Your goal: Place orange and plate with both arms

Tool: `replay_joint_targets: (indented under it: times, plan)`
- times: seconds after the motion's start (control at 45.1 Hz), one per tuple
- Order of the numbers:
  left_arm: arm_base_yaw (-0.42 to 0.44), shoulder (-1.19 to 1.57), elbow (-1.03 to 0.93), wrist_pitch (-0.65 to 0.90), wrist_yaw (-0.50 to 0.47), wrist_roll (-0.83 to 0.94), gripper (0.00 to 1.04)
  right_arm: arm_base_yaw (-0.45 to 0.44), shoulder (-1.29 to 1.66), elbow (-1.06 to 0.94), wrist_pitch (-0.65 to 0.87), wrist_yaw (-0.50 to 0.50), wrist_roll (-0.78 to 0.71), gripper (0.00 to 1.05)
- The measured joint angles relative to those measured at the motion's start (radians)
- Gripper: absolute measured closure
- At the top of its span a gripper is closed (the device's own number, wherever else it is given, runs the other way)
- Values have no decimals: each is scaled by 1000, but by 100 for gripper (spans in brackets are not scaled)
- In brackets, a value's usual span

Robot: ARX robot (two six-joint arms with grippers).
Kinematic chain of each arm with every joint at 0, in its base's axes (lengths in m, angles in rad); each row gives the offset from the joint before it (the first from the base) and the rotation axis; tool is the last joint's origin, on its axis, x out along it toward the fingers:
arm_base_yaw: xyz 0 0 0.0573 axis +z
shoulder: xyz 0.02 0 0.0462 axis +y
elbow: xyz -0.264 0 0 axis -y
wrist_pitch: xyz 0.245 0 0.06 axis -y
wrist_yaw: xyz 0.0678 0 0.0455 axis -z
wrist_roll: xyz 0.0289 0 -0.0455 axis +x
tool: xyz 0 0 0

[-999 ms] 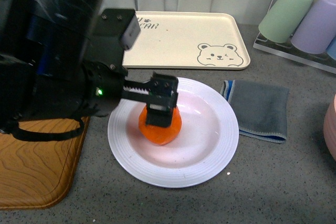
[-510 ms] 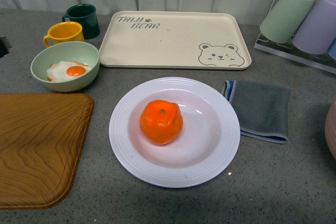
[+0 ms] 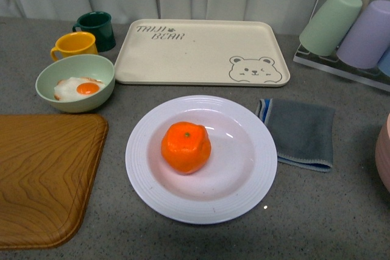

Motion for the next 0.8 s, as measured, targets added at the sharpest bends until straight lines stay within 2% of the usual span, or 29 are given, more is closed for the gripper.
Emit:
replay_joint_targets:
  times: [0.067,0.133,0.2,0.577,0.799]
  plan:
    - [13,-76,-11,-56,14,0,101,0,0,0,0,0,0,9]
    - [74,-139,-23,-110,89,1,101,0,0,0,0,0,0,9]
    - [101,-208,-28,-172,93,0,101,0,0,0,0,0,0,9]
    - [103,-478,-29,-413,99,1,101,0,0,0,0,0,0,9]
    - [103,-574,-29,-505,99,1,101,0,0,0,0,0,0,9]
